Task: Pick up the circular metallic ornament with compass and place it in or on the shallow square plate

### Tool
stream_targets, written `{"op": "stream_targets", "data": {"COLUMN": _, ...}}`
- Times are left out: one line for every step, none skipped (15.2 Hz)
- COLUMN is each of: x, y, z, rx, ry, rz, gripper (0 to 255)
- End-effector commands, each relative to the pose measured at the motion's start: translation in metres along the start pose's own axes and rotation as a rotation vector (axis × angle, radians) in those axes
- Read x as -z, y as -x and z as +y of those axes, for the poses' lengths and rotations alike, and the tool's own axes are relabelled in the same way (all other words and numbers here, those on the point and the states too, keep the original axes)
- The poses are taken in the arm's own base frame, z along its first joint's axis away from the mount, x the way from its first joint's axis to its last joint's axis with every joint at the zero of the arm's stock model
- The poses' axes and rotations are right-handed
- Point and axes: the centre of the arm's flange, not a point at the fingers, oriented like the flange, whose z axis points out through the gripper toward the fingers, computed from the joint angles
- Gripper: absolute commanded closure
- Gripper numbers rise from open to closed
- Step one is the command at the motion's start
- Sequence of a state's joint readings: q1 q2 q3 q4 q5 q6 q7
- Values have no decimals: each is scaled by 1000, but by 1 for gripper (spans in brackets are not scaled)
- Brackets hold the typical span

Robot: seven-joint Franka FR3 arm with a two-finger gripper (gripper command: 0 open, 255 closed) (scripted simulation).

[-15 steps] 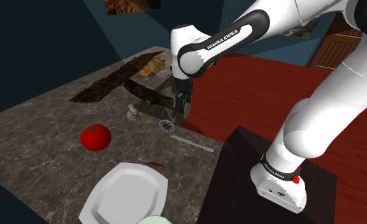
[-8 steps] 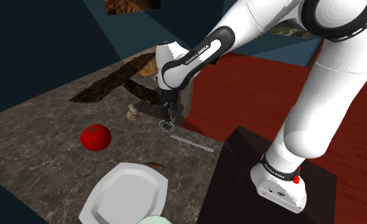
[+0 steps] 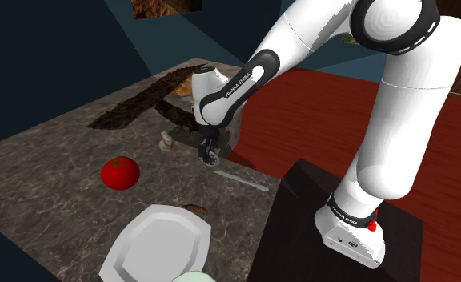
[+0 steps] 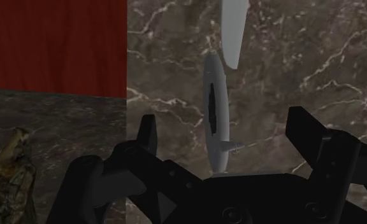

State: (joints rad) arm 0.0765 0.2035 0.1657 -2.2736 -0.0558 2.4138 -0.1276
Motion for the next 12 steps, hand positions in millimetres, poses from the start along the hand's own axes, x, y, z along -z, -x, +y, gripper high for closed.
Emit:
{"op": "stream_targets", "data": {"x": -8, "y": 0, "z": 0, "rx": 0, "ry": 0, "rz": 1, "gripper": 0}}
{"op": "stream_targets", "data": {"x": -8, "y": 0, "z": 0, "rx": 0, "ry": 0, "rz": 1, "gripper": 0}}
{"op": "stream_targets", "data": {"x": -8, "y": 0, "z": 0, "rx": 0, "ry": 0, "rz": 1, "gripper": 0}}
{"op": "stream_targets", "data": {"x": -8, "y": 0, "z": 0, "rx": 0, "ry": 0, "rz": 1, "gripper": 0}}
{"op": "stream_targets", "data": {"x": -8, "y": 0, "z": 0, "rx": 0, "ry": 0, "rz": 1, "gripper": 0}}
{"op": "stream_targets", "data": {"x": -8, "y": 0, "z": 0, "rx": 0, "ry": 0, "rz": 1, "gripper": 0}}
{"op": "stream_targets", "data": {"x": -8, "y": 0, "z": 0, "rx": 0, "ry": 0, "rz": 1, "gripper": 0}}
{"op": "stream_targets", "data": {"x": -8, "y": 0, "z": 0, "rx": 0, "ry": 0, "rz": 1, "gripper": 0}}
{"op": "stream_targets", "data": {"x": -8, "y": 0, "z": 0, "rx": 0, "ry": 0, "rz": 1, "gripper": 255}}
{"op": "stream_targets", "data": {"x": -8, "y": 0, "z": 0, "rx": 0, "ry": 0, "rz": 1, "gripper": 255}}
{"op": "stream_targets", "data": {"x": -8, "y": 0, "z": 0, "rx": 0, "ry": 0, "rz": 1, "gripper": 255}}
{"op": "stream_targets", "data": {"x": -8, "y": 0, "z": 0, "rx": 0, "ry": 0, "rz": 1, "gripper": 255}}
